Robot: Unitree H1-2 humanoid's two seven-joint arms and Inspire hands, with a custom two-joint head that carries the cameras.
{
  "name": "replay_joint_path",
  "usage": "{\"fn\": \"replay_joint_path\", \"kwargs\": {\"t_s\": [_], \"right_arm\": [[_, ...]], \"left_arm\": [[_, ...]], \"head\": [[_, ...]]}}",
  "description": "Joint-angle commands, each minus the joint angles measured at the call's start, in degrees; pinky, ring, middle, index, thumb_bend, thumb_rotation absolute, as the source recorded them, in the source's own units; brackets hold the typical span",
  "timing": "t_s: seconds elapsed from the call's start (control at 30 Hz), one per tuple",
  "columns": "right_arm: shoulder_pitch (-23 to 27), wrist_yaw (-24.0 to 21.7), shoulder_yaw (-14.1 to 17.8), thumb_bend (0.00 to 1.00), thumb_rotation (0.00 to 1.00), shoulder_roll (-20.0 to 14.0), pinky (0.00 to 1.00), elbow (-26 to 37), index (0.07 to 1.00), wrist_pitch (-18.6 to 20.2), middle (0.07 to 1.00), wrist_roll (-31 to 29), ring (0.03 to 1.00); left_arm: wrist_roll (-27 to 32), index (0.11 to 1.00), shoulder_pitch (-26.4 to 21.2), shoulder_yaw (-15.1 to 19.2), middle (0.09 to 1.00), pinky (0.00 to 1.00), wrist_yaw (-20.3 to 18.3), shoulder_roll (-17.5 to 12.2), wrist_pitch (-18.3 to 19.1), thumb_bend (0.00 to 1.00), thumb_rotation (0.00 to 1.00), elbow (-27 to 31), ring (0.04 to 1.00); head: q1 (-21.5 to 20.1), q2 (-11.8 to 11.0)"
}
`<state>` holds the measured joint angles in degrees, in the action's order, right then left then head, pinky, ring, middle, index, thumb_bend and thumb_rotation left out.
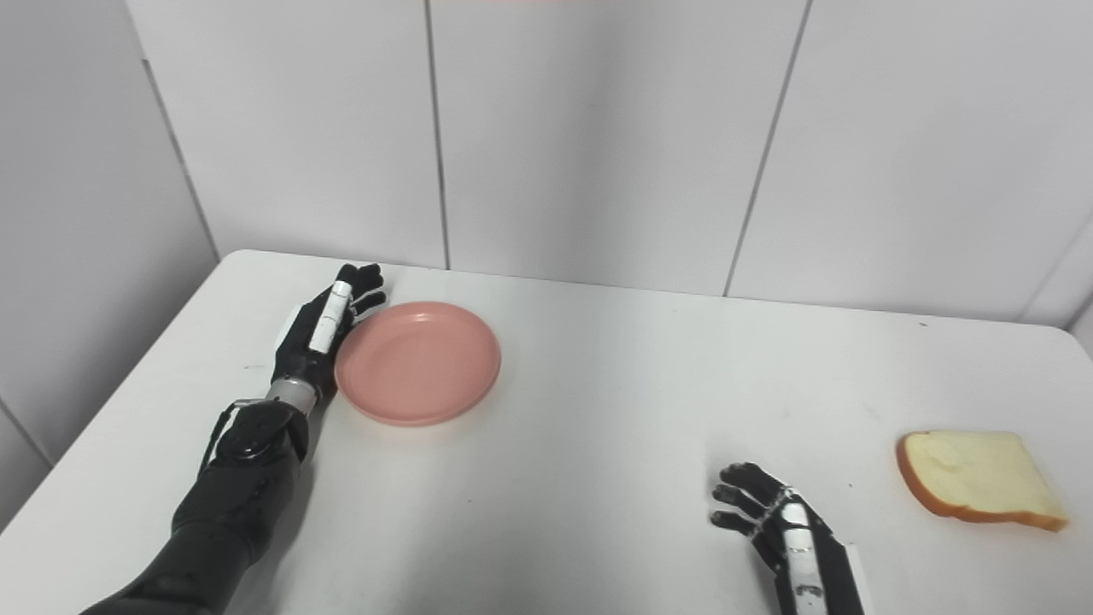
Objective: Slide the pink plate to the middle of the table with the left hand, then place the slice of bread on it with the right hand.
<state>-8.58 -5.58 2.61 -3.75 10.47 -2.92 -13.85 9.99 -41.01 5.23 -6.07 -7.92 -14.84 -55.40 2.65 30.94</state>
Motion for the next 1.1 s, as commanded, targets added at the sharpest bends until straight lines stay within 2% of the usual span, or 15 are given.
{"fn": "replay_joint_path", "kwargs": {"t_s": [0.0,0.27,0.4,0.5,0.63,0.67,0.7,0.77,0.97,1.07], "right_arm": [[-4.43,0.32,-1.45,0.8,0.86,2.66,0.64,-1.36,0.671,0.98,0.734,0.11,0.715],[-4.62,2.19,-3.92,0.8,0.83,4.57,0.64,-0.53,0.674,0.97,0.729,2.59,0.713],[-4.5,3.97,-5.63,0.83,0.82,5.62,0.65,-0.03,0.663,1.56,0.724,4.24,0.71],[-4.26,5.0,-6.98,0.84,0.84,5.83,0.67,-0.11,0.669,1.28,0.734,5.46,0.719],[-3.79,6.31,-8.62,0.83,0.85,6.74,0.67,-0.6,0.664,0.85,0.741,6.68,0.728],[-3.7,6.59,-8.91,0.83,0.85,6.87,0.67,-0.73,0.66,0.74,0.74,6.86,0.73],[-3.53,6.99,-9.36,0.82,0.85,7.07,0.67,-0.97,0.657,0.46,0.738,7.34,0.734],[-3.19,7.69,-10.16,0.82,0.85,7.47,0.67,-1.36,0.656,0.04,0.736,8.23,0.734],[-2.27,9.27,-12.12,0.75,0.9,8.12,0.68,-1.74,0.687,-0.32,0.748,10.91,0.728],[-1.96,9.99,-12.35,0.73,0.9,8.76,0.68,-1.88,0.698,-0.17,0.757,11.56,0.734]], "left_arm": [[0.97,0.757,0.38,0.1,0.828,0.7,-1.89,2.06,2.88,0.92,0.85,-0.01,0.826],[3.14,0.737,2.83,2.16,0.793,0.67,-3.8,4.21,5.02,0.99,0.82,4.08,0.789],[3.23,0.749,3.66,1.66,0.808,0.72,-5.25,5.5,6.02,0.96,0.83,5.71,0.805],[2.37,0.749,3.89,1.02,0.802,0.7,-5.08,6.39,6.44,0.97,0.85,6.67,0.798],[2.81,0.747,3.89,0.81,0.802,0.71,-5.44,7.64,7.76,0.99,0.84,7.51,0.802],[2.9,0.746,3.89,0.86,0.806,0.72,-5.57,7.75,7.85,0.98,0.84,7.57,0.804],[3.02,0.747,3.86,0.94,0.805,0.72,-5.74,7.82,7.85,0.98,0.85,7.55,0.801],[3.28,0.742,3.95,1.19,0.798,0.72,-5.62,8.32,8.16,0.98,0.84,7.87,0.798],[1.83,0.722,5.38,0.0,0.793,0.7,-4.44,10.29,8.92,0.96,0.87,10.4,0.804],[2.1,0.719,6.13,-0.66,0.797,0.7,-5.09,10.94,9.51,0.96,0.87,11.25,0.803]], "head": [[-1.72,0.24],[-8.56,0.27],[-11.0,0.2],[-12.12,0.27],[-16.89,0.32],[-16.89,0.32],[-18.97,0.28],[-20.18,0.27],[-22.38,0.44],[-23.09,0.48]]}}
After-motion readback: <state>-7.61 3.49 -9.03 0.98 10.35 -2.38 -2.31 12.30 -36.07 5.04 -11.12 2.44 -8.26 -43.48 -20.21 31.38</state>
